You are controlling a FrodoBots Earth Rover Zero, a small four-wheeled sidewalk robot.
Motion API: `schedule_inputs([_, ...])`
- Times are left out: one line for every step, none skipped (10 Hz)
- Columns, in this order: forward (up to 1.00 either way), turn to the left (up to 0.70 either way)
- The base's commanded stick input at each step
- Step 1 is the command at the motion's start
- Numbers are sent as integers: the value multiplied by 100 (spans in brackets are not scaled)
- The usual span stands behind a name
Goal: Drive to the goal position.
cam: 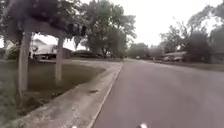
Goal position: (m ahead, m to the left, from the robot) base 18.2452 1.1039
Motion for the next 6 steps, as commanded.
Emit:
schedule_inputs([100, -40])
schedule_inputs([100, -40])
schedule_inputs([100, -40])
schedule_inputs([100, -40])
schedule_inputs([100, -40])
schedule_inputs([100, -7])
